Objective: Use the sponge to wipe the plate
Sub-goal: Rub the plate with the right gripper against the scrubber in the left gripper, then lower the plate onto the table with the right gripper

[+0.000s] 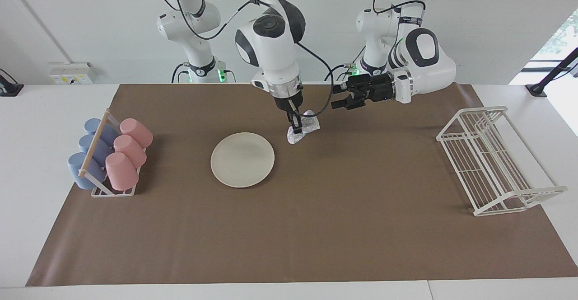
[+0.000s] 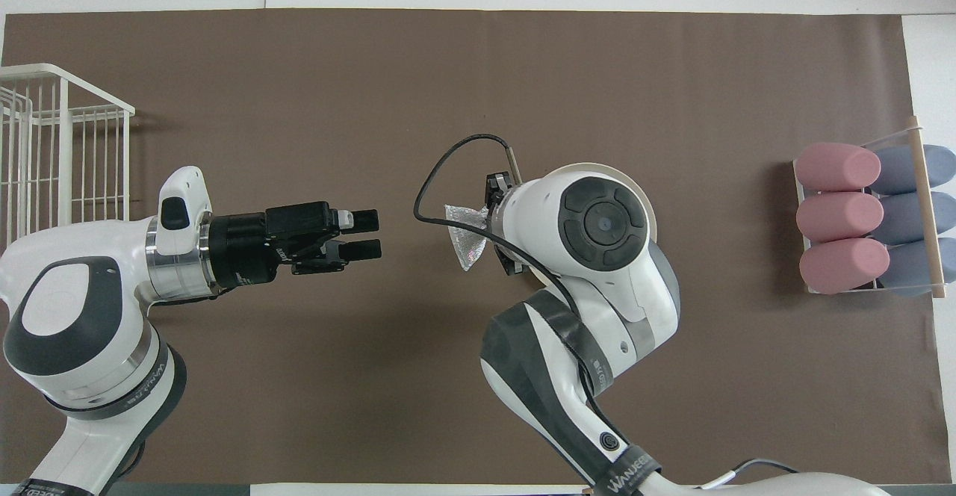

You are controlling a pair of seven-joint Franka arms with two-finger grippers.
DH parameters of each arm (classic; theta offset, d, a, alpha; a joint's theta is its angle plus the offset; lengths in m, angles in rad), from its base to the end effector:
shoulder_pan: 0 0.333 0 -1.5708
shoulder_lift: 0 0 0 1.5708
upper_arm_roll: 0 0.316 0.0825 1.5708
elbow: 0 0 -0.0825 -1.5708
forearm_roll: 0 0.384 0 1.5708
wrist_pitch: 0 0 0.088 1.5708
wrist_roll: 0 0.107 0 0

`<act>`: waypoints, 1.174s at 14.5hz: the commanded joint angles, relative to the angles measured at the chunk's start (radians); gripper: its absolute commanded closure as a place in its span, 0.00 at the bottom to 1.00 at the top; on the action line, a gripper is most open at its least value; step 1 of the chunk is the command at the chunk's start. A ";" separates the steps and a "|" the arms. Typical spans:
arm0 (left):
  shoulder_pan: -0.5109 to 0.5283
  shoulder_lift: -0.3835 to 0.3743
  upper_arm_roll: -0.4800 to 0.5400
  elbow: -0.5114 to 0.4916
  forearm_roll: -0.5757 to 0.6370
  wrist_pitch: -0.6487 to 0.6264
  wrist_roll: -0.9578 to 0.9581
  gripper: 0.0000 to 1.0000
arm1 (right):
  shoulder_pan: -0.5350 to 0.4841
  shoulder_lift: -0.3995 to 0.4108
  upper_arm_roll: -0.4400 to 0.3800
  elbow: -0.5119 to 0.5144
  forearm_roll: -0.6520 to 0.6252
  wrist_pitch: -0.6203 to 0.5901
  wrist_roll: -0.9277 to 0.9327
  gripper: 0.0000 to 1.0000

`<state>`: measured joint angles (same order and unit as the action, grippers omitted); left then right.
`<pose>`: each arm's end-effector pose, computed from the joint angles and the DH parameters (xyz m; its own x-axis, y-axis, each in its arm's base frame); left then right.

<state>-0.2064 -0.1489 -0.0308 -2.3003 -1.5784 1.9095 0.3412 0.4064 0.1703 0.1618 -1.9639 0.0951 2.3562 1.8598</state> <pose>0.4696 -0.1876 0.4512 0.9738 0.0906 -0.2084 0.2210 -0.1649 0.9612 0.5178 0.3279 0.4115 0.2241 -0.9605 -0.1651 -0.9646 -0.1945 -0.1780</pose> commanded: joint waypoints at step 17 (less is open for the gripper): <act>0.039 -0.049 0.000 0.031 1.108 0.138 -0.244 0.00 | -0.227 -0.025 0.007 -0.256 0.012 0.097 -0.425 1.00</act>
<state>-0.1808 -0.2028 -0.0227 -2.2886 -0.6001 2.0398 0.1269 0.2426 0.1592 0.1590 -2.1915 0.0954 2.4366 1.5380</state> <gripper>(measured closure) 0.000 0.930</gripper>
